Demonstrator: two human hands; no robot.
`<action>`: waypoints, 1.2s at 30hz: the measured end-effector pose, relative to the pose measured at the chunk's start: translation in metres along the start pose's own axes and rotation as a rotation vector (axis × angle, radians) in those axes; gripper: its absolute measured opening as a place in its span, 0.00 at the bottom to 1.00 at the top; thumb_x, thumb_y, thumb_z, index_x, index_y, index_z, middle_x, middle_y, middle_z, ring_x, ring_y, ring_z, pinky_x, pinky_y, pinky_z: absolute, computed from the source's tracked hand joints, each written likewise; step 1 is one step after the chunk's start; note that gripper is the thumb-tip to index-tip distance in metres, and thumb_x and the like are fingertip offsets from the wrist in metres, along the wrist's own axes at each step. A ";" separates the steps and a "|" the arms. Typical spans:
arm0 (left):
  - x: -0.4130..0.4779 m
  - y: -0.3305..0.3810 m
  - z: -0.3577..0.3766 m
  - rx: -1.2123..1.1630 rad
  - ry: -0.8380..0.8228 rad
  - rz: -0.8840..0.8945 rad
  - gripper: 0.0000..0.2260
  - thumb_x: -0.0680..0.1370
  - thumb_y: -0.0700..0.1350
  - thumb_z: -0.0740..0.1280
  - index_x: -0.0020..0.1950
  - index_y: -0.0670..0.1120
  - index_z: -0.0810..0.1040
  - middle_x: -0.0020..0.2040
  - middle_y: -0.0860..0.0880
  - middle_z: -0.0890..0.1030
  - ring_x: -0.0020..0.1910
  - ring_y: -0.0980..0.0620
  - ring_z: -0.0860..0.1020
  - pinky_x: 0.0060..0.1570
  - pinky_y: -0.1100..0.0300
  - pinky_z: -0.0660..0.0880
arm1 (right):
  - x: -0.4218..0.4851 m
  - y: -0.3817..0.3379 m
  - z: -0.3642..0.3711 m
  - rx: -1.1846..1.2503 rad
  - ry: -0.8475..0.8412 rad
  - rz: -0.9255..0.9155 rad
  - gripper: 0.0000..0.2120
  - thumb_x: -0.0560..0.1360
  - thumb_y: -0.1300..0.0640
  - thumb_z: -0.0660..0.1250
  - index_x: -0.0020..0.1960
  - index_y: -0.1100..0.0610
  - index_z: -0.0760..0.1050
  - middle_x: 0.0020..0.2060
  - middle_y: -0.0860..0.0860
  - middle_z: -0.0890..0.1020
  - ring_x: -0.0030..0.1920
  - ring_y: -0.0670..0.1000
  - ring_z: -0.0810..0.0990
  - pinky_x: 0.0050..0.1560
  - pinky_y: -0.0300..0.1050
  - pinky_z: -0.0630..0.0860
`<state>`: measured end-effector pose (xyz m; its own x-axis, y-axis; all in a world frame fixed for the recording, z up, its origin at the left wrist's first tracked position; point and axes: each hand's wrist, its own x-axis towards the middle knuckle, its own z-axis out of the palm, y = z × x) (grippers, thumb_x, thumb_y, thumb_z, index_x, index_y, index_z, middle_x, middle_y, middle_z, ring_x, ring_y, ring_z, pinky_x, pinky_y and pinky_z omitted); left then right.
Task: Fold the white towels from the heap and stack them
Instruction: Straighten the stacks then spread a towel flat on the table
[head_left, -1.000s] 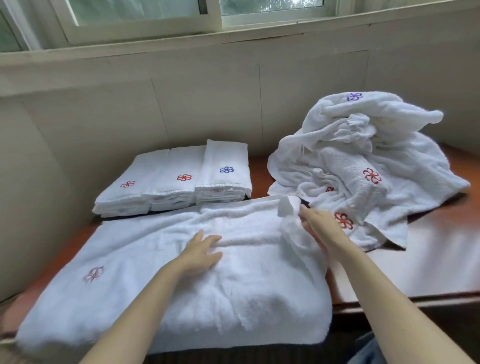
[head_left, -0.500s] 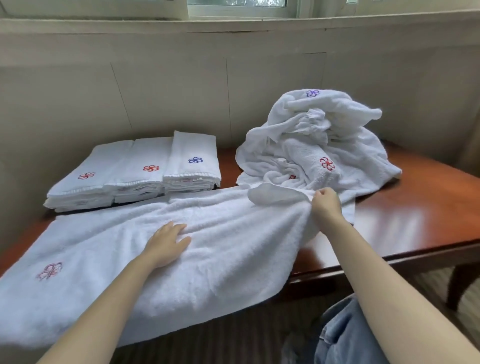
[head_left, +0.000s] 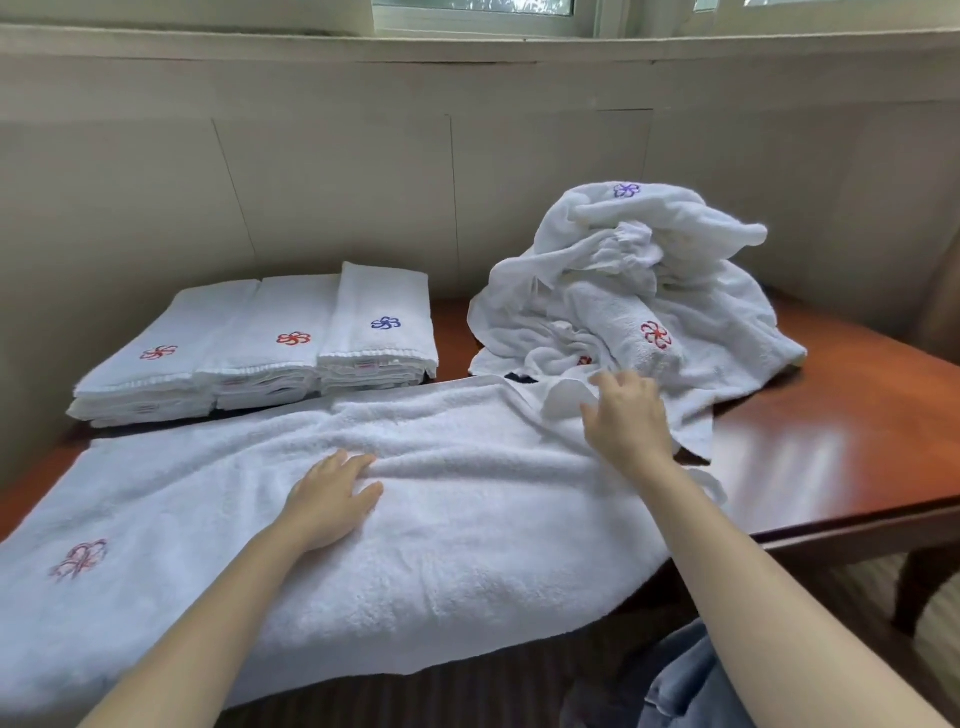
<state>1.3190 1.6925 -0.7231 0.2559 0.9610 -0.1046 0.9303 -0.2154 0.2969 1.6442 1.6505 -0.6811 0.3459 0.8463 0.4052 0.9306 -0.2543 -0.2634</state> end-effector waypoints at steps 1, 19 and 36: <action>-0.001 0.001 -0.001 -0.002 -0.004 0.005 0.24 0.82 0.56 0.55 0.77 0.56 0.55 0.79 0.48 0.52 0.78 0.50 0.49 0.73 0.51 0.52 | 0.000 -0.009 0.006 -0.018 -0.022 -0.087 0.16 0.76 0.56 0.63 0.63 0.59 0.72 0.60 0.59 0.73 0.60 0.61 0.69 0.57 0.51 0.67; -0.017 -0.123 -0.035 0.040 0.173 -0.400 0.23 0.82 0.58 0.52 0.76 0.53 0.59 0.78 0.50 0.54 0.76 0.48 0.54 0.73 0.51 0.55 | 0.032 -0.076 0.083 -0.145 -0.237 0.161 0.14 0.76 0.64 0.58 0.60 0.60 0.73 0.55 0.57 0.79 0.54 0.60 0.80 0.43 0.46 0.70; 0.004 -0.117 -0.038 -0.072 0.405 -0.390 0.22 0.81 0.48 0.58 0.75 0.46 0.59 0.66 0.44 0.72 0.61 0.43 0.73 0.54 0.50 0.72 | 0.052 -0.069 0.033 0.593 0.626 0.048 0.30 0.65 0.72 0.52 0.67 0.68 0.65 0.56 0.67 0.77 0.54 0.66 0.73 0.57 0.50 0.64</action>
<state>1.2016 1.7284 -0.7217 -0.2372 0.9600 0.1486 0.9120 0.1674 0.3744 1.5936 1.7278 -0.6711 0.5477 0.3831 0.7438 0.7572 0.1511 -0.6354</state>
